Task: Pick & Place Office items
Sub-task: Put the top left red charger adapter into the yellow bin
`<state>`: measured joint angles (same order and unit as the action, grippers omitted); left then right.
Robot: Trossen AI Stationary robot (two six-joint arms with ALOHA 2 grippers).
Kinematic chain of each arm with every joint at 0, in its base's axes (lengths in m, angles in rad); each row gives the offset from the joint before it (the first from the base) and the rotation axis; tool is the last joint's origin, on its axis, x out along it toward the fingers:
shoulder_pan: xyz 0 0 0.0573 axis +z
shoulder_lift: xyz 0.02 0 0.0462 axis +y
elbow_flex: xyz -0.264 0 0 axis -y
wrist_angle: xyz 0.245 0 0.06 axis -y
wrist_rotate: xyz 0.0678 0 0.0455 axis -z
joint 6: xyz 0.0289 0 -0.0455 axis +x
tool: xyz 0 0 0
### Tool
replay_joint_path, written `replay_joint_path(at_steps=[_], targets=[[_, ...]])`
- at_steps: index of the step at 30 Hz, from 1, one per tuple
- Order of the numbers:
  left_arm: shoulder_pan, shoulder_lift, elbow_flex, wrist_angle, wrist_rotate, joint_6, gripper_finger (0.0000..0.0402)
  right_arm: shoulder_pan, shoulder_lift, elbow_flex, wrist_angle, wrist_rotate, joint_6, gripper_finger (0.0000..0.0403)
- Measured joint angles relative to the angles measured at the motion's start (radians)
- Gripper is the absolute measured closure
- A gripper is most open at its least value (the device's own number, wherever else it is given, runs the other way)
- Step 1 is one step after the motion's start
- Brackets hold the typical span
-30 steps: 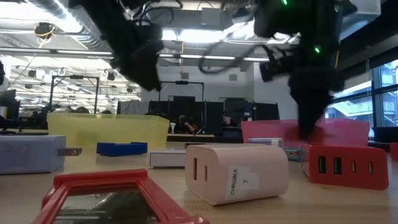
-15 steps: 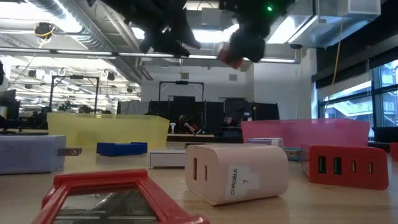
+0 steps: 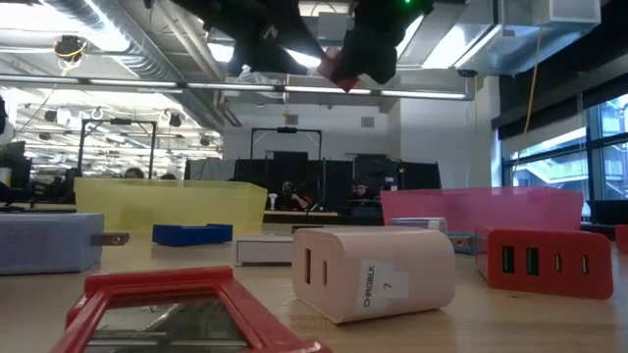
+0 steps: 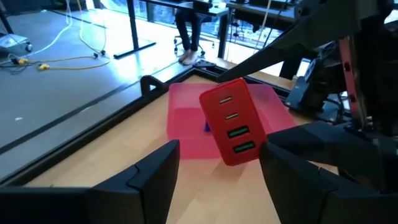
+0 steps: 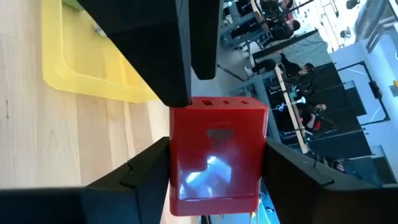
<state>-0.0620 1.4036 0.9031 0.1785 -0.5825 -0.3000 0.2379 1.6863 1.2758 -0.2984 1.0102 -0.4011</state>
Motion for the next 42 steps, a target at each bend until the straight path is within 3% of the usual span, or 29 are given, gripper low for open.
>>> replay_joint_path(at_steps=[5,13,20,26,42], targets=[[0.001,0.000,0.001,0.055,0.056,0.011,0.0180,0.000,0.000,0.000,0.019,-0.014,0.000,0.0177],[0.006,0.001,0.001,0.092,0.054,0.022,0.0165,0.000,0.000,0.000,0.019,-0.014,-0.010,0.0177],[0.033,0.001,0.001,0.095,0.143,-0.070,0.0156,0.000,0.000,0.000,0.080,-0.012,-0.096,0.0177],[0.045,0.001,0.001,0.094,0.159,-0.115,0.0156,0.000,0.000,0.000,0.110,-0.008,-0.142,0.0176],[0.045,0.001,0.000,0.092,0.178,-0.146,0.0257,0.000,0.000,0.000,0.107,-0.004,-0.138,0.0176]])
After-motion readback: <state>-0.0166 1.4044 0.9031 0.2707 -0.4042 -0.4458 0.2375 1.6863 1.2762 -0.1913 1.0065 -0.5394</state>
